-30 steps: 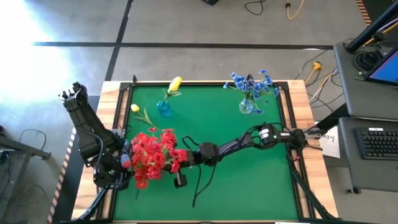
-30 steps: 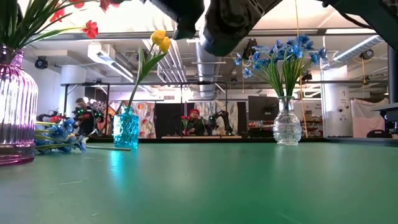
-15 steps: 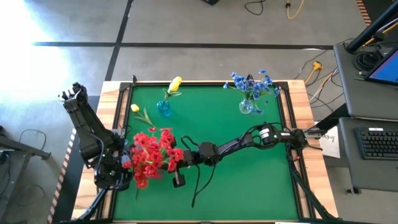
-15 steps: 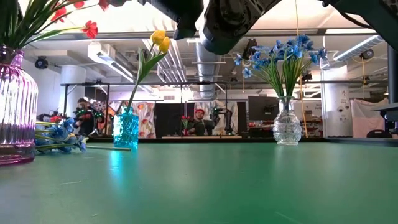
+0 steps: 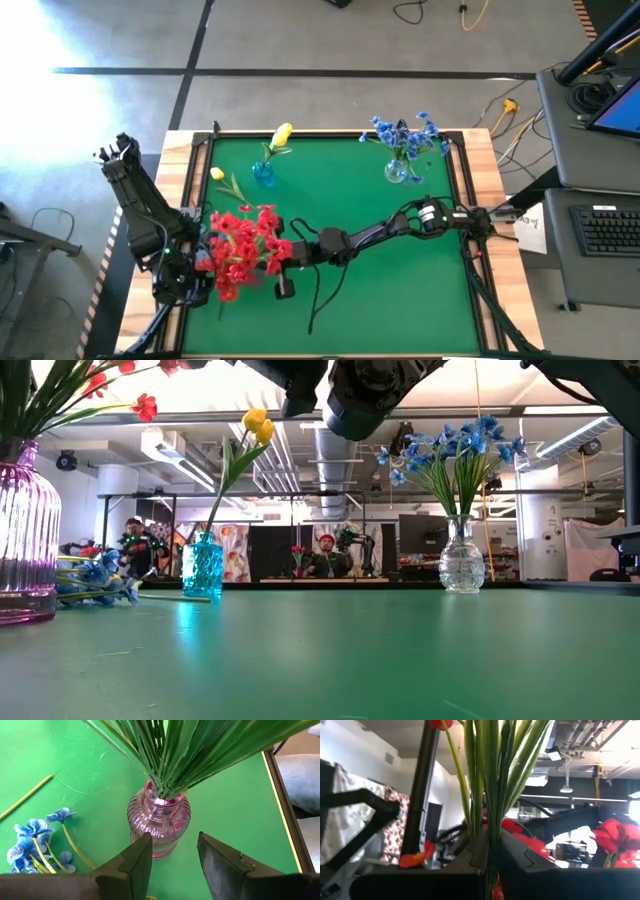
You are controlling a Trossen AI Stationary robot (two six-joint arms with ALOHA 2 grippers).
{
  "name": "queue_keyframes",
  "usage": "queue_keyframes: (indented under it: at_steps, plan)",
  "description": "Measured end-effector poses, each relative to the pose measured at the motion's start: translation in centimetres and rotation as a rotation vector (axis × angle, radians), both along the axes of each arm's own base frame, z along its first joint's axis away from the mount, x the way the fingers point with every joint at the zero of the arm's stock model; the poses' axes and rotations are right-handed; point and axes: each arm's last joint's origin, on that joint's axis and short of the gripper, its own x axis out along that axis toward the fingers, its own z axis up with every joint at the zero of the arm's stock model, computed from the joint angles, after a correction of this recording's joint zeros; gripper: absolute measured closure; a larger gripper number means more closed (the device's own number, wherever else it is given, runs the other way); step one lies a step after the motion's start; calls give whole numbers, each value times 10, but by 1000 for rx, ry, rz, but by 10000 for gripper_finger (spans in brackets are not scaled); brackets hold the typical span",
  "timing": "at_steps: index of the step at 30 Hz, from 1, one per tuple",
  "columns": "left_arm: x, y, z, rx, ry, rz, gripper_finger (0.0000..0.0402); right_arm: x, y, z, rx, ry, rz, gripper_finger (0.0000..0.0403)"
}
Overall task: Sort flowers into vase by color
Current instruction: Put the red flowers into the purple vase
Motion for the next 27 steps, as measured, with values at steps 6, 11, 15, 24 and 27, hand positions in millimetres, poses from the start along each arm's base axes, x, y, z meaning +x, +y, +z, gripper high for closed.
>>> queue_keyframes:
  at_steps: [6,11,15,24,27]
  plan:
    - [-1,0,2,-30,14,-5,256,3,-1,-5,-7,58,-6,385]
    - [0,-3,13,-65,7,-12,256,6,-1,-9,-19,111,-7,385]
    - [1,-5,27,-81,-6,-21,256,7,-2,-12,-20,143,-5,385]
    - [0,-2,41,-53,6,-25,256,10,-2,-18,-33,210,-6,385]
    - [0,-2,41,-52,7,-25,256,11,-2,-21,-34,246,-26,385]
